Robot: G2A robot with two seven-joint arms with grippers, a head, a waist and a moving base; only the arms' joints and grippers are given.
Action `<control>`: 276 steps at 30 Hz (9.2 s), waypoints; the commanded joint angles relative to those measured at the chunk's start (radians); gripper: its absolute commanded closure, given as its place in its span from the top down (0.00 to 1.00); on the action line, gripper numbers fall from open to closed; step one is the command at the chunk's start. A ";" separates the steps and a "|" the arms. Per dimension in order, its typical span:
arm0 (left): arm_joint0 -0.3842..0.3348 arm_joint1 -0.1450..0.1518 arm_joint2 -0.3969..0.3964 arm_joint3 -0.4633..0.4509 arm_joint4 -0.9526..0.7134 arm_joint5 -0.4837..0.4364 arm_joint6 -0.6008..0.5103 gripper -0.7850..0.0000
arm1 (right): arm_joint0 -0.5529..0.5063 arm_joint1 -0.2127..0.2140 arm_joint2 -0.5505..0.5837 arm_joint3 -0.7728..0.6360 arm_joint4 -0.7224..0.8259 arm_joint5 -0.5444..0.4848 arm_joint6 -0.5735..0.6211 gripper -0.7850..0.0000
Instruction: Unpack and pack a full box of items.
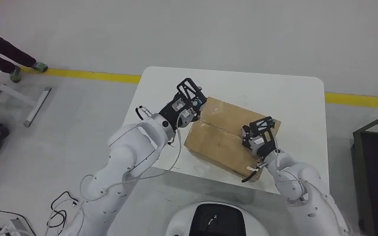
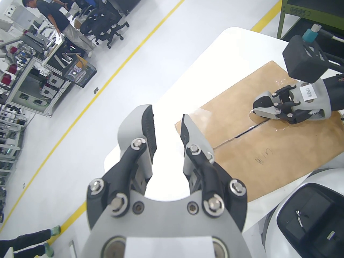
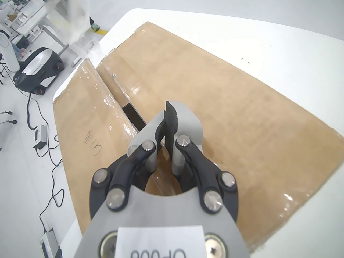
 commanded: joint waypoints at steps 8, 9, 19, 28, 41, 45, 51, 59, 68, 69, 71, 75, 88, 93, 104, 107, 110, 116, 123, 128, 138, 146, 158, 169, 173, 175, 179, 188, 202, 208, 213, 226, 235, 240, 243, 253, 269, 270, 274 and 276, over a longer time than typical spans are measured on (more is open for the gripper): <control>0.002 0.001 -0.002 0.025 -0.008 0.005 -0.068 0.68 | -0.040 0.006 0.020 -0.063 0.003 -0.002 -0.003 0.00; 0.005 0.002 -0.005 0.032 -0.012 0.002 -0.087 1.00 | -0.050 0.008 0.027 -0.077 0.003 -0.004 -0.003 0.00; 0.021 0.008 -0.046 0.079 -0.041 -0.011 -0.147 1.00 | -0.140 0.030 0.159 -0.220 0.111 -0.024 0.002 0.38; 0.049 0.016 -0.111 0.079 -0.084 -0.018 -0.177 1.00 | -0.084 0.048 0.237 -0.171 0.209 -0.106 0.143 0.81; 0.058 0.023 -0.169 0.124 -0.133 0.009 -0.191 1.00 | 0.175 0.021 0.030 0.050 0.159 -0.130 0.232 0.67; 0.048 0.025 -0.165 0.138 -0.134 0.008 -0.191 1.00 | 0.258 0.001 -0.042 0.159 0.140 -0.091 0.219 0.58; 0.043 0.029 -0.159 0.162 -0.129 -0.002 -0.203 1.00 | 0.339 -0.025 -0.116 0.270 0.155 -0.083 0.211 0.52; 0.051 0.034 -0.153 0.179 -0.121 -0.015 -0.208 1.00 | 0.388 -0.046 -0.166 0.349 0.163 -0.092 0.184 0.03; 0.054 0.038 -0.147 0.189 -0.117 -0.019 -0.207 1.00 | 0.369 -0.040 -0.121 0.304 0.208 -0.116 0.140 0.00; 0.055 0.039 -0.147 0.191 -0.115 -0.021 -0.208 1.00 | 0.361 -0.038 -0.110 0.290 0.214 -0.117 0.139 0.00; 0.056 0.040 -0.145 0.193 -0.115 -0.024 -0.211 1.00 | 0.343 -0.032 -0.087 0.259 0.243 -0.126 0.139 0.00; 0.063 0.043 -0.137 0.202 -0.106 -0.042 -0.223 1.00 | 0.309 -0.022 -0.050 0.196 0.277 -0.134 0.161 0.00; 0.068 0.049 -0.156 0.210 -0.130 -0.037 -0.211 1.00 | 0.264 -0.005 -0.047 0.156 0.202 -0.056 0.286 0.80; 0.068 0.049 -0.156 0.210 -0.130 -0.037 -0.211 1.00 | 0.310 -0.021 -0.113 0.205 0.162 -0.041 0.287 0.79; 0.068 0.049 -0.156 0.210 -0.130 -0.037 -0.211 1.00 | 0.379 -0.050 -0.181 0.305 0.187 -0.044 0.263 0.23; 0.068 0.049 -0.156 0.210 -0.130 -0.037 -0.211 1.00 | 0.386 -0.052 -0.184 0.315 0.184 -0.041 0.259 0.00; 0.068 0.049 -0.156 0.210 -0.130 -0.037 -0.211 1.00 | 0.389 -0.054 -0.185 0.319 0.180 -0.039 0.257 0.00; 0.068 0.049 -0.156 0.210 -0.130 -0.037 -0.211 1.00 | 0.376 -0.053 -0.165 0.293 0.206 -0.042 0.228 0.00; 0.068 0.049 -0.156 0.210 -0.130 -0.037 -0.211 1.00 | 0.334 -0.037 -0.102 0.217 0.216 -0.046 0.208 0.00; 0.068 0.049 -0.156 0.210 -0.130 -0.037 -0.211 1.00 | 0.285 -0.021 -0.041 0.147 0.235 -0.053 0.218 0.00; 0.068 0.049 -0.156 0.210 -0.130 -0.037 -0.211 1.00 | 0.246 0.011 0.065 0.112 0.278 -0.071 0.349 0.67; 0.068 0.049 -0.156 0.210 -0.130 -0.037 -0.211 1.00 | 0.364 0.002 -0.009 0.186 0.283 -0.133 0.459 0.71; 0.068 0.049 -0.156 0.210 -0.130 -0.037 -0.211 1.00 | 0.559 -0.057 -0.212 0.406 0.260 -0.150 0.493 0.69; 0.068 0.049 -0.156 0.210 -0.130 -0.037 -0.211 1.00 | 0.623 -0.090 -0.284 0.499 0.267 -0.158 0.489 0.47; 0.068 0.049 -0.156 0.210 -0.130 -0.037 -0.211 1.00 | 0.627 -0.094 -0.292 0.509 0.262 -0.158 0.496 0.44; 0.068 0.049 -0.156 0.210 -0.130 -0.037 -0.211 1.00 | 0.628 -0.095 -0.296 0.509 0.259 -0.161 0.501 0.45; 0.068 0.049 -0.156 0.210 -0.130 -0.037 -0.211 1.00 | 0.627 -0.092 -0.296 0.493 0.242 -0.169 0.519 0.57; 0.068 0.049 -0.156 0.210 -0.130 -0.037 -0.211 1.00 | 0.617 -0.081 -0.297 0.438 0.169 -0.170 0.565 0.82; 0.068 0.049 -0.156 0.210 -0.130 -0.037 -0.211 1.00 | 0.630 -0.092 -0.330 0.460 0.118 -0.164 0.575 0.62; 0.068 0.049 -0.156 0.210 -0.130 -0.037 -0.211 1.00 | 0.641 -0.101 -0.338 0.485 0.118 -0.164 0.566 0.46; 0.068 0.049 -0.156 0.210 -0.130 -0.037 -0.211 1.00 | 0.647 -0.106 -0.341 0.497 0.121 -0.165 0.560 0.32; 0.068 0.049 -0.156 0.210 -0.130 -0.037 -0.211 1.00 | 0.624 -0.096 -0.276 0.447 0.156 -0.132 0.512 0.00; 0.068 0.049 -0.156 0.210 -0.130 -0.037 -0.211 1.00 | 0.532 -0.067 -0.149 0.273 0.278 -0.104 0.456 0.00; 0.068 0.049 -0.156 0.210 -0.130 -0.037 -0.211 1.00 | 0.483 -0.058 -0.114 0.183 0.333 -0.096 0.446 0.00; 0.068 0.049 -0.156 0.210 -0.130 -0.037 -0.211 1.00 | 0.451 -0.054 -0.096 0.139 0.372 -0.091 0.437 0.00; 0.068 0.049 -0.156 0.210 -0.130 -0.037 -0.211 1.00 | 0.394 -0.042 -0.050 0.001 0.438 -0.080 0.402 0.00; 0.068 0.049 -0.156 0.210 -0.130 -0.037 -0.211 1.00 | 0.269 -0.018 -0.004 -0.105 0.430 -0.015 0.402 0.00; 0.068 0.049 -0.156 0.210 -0.130 -0.037 -0.211 1.00 | 0.255 -0.014 0.006 -0.120 0.425 -0.008 0.406 0.00; 0.068 0.049 -0.156 0.210 -0.130 -0.037 -0.211 1.00 | 0.203 -0.001 0.046 -0.184 0.411 0.013 0.419 0.00; 0.068 0.049 -0.156 0.210 -0.130 -0.037 -0.211 1.00 | 0.178 0.004 0.062 -0.213 0.406 0.019 0.427 0.00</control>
